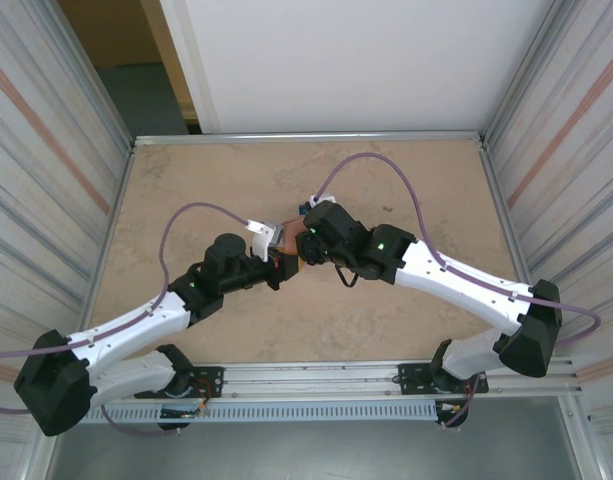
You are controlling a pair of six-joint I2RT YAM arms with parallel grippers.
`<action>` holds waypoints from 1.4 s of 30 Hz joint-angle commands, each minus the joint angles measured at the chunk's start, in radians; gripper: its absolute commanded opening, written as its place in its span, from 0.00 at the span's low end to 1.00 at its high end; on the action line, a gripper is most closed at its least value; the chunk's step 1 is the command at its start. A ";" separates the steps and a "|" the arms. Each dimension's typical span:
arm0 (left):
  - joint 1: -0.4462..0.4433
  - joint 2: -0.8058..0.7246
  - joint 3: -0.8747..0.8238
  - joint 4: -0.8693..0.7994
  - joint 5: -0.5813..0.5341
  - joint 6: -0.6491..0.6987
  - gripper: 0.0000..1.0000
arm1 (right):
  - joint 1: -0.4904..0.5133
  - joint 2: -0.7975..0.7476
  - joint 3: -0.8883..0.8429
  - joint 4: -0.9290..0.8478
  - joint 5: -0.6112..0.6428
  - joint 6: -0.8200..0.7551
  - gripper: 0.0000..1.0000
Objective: Take the credit cards out of the card holder
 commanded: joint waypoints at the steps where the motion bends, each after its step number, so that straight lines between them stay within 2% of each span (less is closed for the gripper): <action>1: -0.001 -0.022 0.003 0.057 0.004 -0.004 0.00 | 0.001 0.011 0.020 -0.049 0.050 0.020 0.30; 12: 0.001 -0.034 0.003 0.049 -0.021 -0.006 0.00 | -0.002 -0.005 -0.010 -0.048 0.062 0.038 0.26; 24: 0.003 -0.035 -0.004 0.049 -0.025 -0.012 0.00 | -0.023 -0.047 -0.045 -0.029 0.053 0.041 0.16; 42: 0.004 -0.033 0.000 0.052 -0.017 -0.016 0.00 | -0.052 -0.081 -0.089 0.005 0.003 0.043 0.17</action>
